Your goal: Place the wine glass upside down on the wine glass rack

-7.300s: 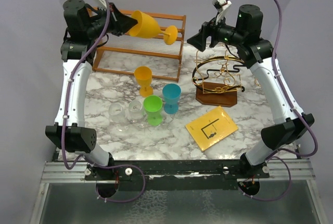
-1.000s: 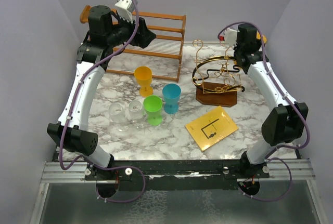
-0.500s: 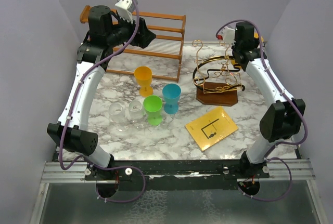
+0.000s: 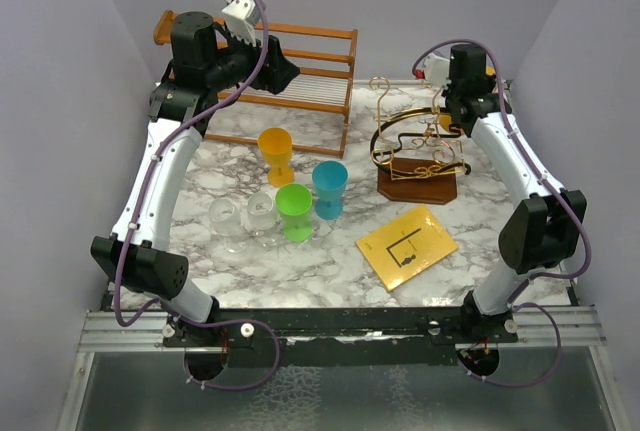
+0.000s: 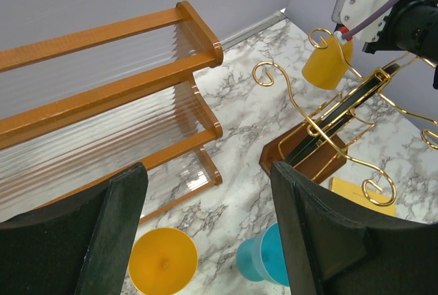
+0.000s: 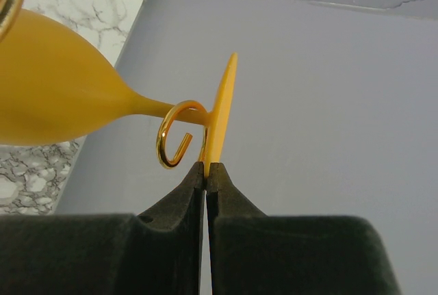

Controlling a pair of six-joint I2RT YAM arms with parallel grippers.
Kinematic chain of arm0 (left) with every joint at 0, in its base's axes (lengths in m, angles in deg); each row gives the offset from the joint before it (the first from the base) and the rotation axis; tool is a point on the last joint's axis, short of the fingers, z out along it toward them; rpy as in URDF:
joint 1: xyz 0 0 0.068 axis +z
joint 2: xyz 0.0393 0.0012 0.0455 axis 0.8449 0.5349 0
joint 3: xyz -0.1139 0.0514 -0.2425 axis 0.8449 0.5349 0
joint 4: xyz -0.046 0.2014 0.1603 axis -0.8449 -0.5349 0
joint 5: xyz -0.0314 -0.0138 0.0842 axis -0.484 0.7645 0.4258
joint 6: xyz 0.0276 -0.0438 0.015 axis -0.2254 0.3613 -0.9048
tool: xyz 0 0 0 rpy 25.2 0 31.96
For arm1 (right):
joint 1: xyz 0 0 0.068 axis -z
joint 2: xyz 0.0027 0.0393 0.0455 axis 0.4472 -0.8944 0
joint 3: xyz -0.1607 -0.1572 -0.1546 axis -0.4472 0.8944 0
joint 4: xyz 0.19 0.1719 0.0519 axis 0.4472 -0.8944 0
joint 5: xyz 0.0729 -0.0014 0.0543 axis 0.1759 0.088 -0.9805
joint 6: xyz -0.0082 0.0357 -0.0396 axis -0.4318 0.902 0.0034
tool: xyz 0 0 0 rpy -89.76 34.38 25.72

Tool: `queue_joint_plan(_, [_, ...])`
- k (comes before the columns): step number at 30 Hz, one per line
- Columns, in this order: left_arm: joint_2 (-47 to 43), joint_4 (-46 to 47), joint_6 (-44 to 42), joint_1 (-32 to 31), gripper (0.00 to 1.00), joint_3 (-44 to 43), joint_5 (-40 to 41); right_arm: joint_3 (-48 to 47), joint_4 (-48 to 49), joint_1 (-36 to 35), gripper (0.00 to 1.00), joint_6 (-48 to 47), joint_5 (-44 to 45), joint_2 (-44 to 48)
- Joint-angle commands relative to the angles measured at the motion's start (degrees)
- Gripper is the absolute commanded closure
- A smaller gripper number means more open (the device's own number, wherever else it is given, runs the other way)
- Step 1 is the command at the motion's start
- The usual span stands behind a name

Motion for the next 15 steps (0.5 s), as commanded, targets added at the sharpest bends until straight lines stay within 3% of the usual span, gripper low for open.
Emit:
queue_joint_plan(1, [-2.0,0.9,-0.7,0.2,0.25,0.3,0.3,-0.6,-2.2,-0.7,0.97,0.9,-1.4,1.2])
queue_joint_plan(15, [-2.4,1.0,-0.8,0.2,0.25,1.1,0.1,0.3,-5.4,-1.6,0.89,4.0,-2.2,2.6])
